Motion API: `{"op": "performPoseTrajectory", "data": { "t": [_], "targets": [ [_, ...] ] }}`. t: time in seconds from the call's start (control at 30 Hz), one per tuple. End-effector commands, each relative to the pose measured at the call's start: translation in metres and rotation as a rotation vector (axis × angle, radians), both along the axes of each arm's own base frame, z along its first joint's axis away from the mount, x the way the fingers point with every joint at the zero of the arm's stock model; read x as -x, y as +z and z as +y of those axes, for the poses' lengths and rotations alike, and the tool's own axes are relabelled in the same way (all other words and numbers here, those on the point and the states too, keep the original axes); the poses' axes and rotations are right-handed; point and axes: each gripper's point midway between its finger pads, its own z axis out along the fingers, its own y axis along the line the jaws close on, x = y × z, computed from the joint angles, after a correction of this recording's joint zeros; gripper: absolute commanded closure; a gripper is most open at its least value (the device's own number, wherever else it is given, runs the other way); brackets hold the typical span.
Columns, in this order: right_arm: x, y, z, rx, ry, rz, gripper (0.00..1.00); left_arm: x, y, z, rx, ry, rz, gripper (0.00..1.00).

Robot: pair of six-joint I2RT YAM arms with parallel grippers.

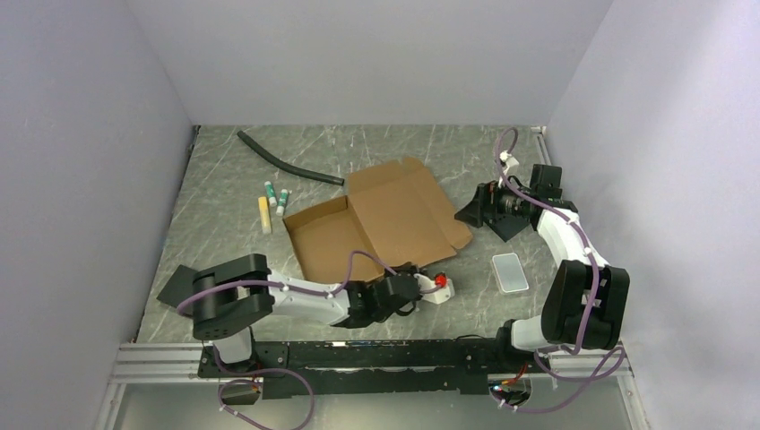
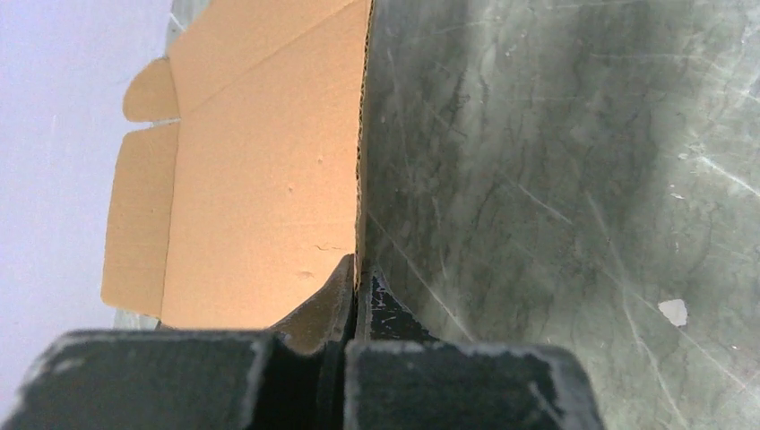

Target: Fold the paper box

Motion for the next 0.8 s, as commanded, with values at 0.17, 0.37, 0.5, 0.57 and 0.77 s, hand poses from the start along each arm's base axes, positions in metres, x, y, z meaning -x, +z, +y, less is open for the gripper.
{"op": "performPoseTrajectory", "data": {
  "t": [0.17, 0.37, 0.5, 0.57, 0.77],
  "targets": [
    [-0.016, -0.005, 0.006, -0.177, -0.067, 0.124, 0.0, 0.003, 0.061, -0.003, 0.326, 0.0, -0.07, 1.0],
    [-0.009, -0.006, 0.019, -0.309, -0.015, 0.211, 0.02, 0.011, 0.061, -0.01, 0.341, -0.035, -0.064, 1.0],
    [-0.009, -0.002, 0.021, -0.332, -0.007, 0.209, 0.17, 0.014, 0.059, -0.017, 0.341, -0.054, -0.061, 1.0],
    [-0.01, -0.001, 0.021, -0.333, -0.01, 0.205, 0.41, 0.017, 0.058, -0.021, 0.34, -0.063, -0.057, 1.0],
    [-0.016, 0.007, 0.015, -0.268, -0.027, 0.136, 0.97, 0.021, 0.054, -0.023, 0.348, -0.067, -0.035, 1.0]
  ]
}}
